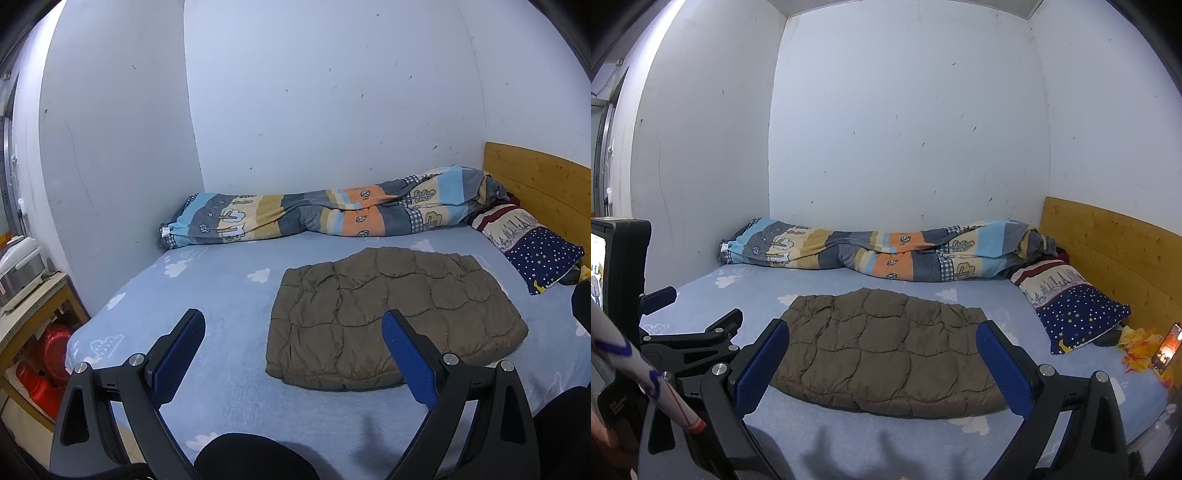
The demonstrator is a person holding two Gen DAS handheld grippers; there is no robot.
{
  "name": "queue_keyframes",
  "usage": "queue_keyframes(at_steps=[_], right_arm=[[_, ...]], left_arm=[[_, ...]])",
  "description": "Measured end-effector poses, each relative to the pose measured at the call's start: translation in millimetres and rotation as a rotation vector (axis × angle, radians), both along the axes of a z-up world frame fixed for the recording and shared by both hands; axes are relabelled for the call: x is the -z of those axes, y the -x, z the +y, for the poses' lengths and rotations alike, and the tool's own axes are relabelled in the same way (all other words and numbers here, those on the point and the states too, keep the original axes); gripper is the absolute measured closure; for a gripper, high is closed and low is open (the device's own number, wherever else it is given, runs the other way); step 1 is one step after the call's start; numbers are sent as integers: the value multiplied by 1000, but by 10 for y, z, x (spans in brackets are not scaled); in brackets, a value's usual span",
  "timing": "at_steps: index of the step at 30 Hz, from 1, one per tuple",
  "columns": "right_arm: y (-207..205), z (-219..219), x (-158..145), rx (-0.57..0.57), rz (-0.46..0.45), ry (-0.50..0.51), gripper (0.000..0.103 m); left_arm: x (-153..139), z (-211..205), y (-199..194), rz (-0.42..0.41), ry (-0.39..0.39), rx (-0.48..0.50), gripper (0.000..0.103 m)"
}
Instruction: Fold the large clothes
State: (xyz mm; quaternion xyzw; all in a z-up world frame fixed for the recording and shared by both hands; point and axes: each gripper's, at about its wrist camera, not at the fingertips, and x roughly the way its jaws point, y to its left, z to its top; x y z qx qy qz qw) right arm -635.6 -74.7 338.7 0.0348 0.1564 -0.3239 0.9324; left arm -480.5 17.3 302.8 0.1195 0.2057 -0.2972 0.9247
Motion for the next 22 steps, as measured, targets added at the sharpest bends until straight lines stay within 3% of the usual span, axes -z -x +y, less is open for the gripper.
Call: queue_keyframes(at_steps=[12,22], right_arm=[[-75,51,-68,-25,4,29,0],[-289,39,1,-75,18,9,0]], left_arm=[[-33,164,-82,-6,31,-36,7],[61,204,-268,10,5,-66,7]])
